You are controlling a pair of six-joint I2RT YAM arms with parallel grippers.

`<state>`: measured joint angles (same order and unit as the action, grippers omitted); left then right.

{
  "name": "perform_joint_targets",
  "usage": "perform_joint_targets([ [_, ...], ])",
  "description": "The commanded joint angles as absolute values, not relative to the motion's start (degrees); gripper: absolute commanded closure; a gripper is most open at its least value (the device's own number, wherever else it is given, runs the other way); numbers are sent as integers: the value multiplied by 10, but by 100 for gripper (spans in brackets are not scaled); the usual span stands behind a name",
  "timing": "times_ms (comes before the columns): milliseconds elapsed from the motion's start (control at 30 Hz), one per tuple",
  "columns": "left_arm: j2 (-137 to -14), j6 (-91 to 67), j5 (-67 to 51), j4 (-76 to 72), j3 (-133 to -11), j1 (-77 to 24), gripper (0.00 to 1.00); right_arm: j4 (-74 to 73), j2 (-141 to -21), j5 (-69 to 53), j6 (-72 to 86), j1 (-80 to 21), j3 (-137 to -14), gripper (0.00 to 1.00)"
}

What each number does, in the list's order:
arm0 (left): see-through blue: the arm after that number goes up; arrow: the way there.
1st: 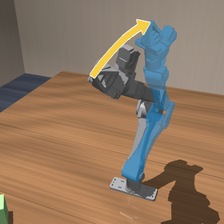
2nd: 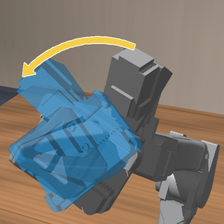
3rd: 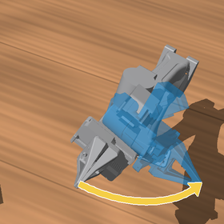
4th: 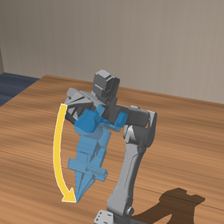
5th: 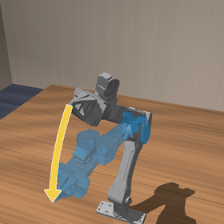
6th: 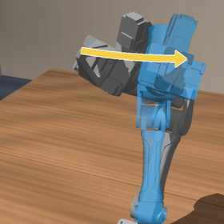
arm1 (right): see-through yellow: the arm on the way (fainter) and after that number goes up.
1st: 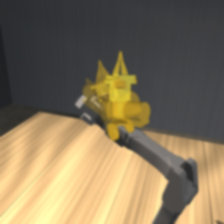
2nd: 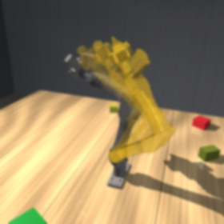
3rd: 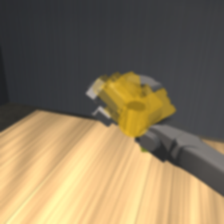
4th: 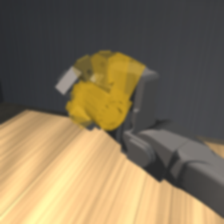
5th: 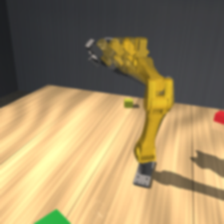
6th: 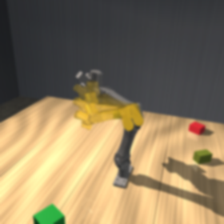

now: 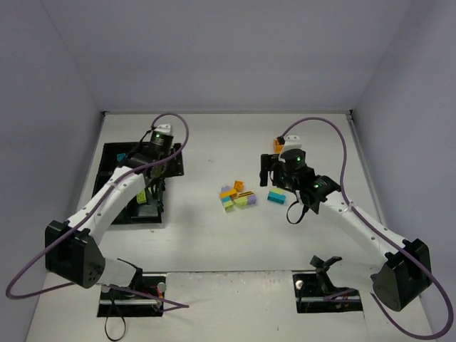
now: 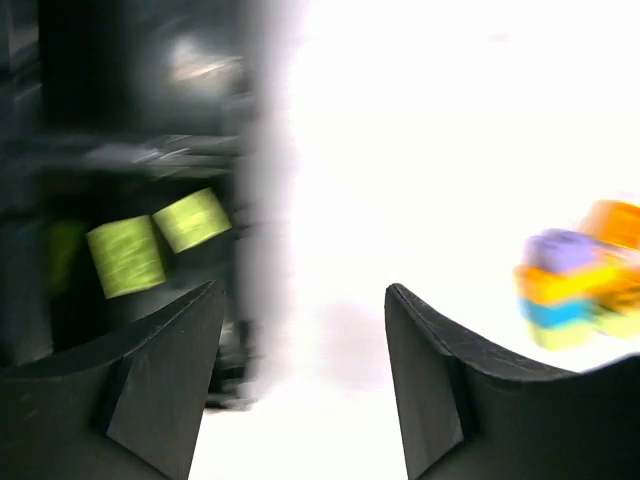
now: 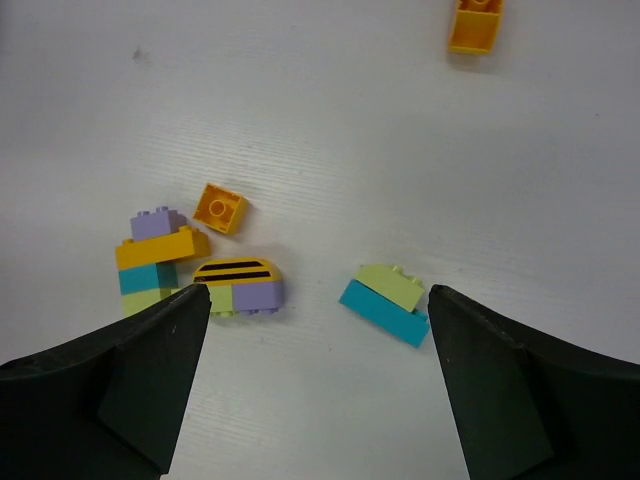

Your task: Sort the legos into containers by color

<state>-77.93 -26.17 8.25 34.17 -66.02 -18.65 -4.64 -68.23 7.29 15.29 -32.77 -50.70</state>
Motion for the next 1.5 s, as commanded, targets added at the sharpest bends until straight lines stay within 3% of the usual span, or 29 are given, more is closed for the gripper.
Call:
perform_joint_targets([
  [0,-806,-278,66,300,-724,-266,41,-55,-658,102,193,-308,-505,13],
  [267,-1005,-235,47,287,-879,-384,41,-91,-638,81,246,-248,-476,14],
  [633,-1202,-259,67,297,-1033,-451,42,-109,-607,80,254,-242,-447,13],
  [900,-1227,-283,76,315,-1028,-454,51,-121,-576,85,258,-241,-432,13],
  [1000,-1231,-288,72,312,-1020,-454,61,-123,-572,90,258,-241,-429,13],
  [1067,-1230,-289,70,311,-1020,-454,80,-123,-574,91,258,-240,-429,13],
  [1133,-1223,-289,74,310,-1020,-454,89,-123,-577,91,255,-240,-431,13],
  [1167,-1219,-287,77,311,-1022,-453,100,-123,-578,93,255,-240,-432,13],
  [1467,-1115,-261,96,332,-1032,-375,100,-122,-587,91,244,-239,-445,13],
])
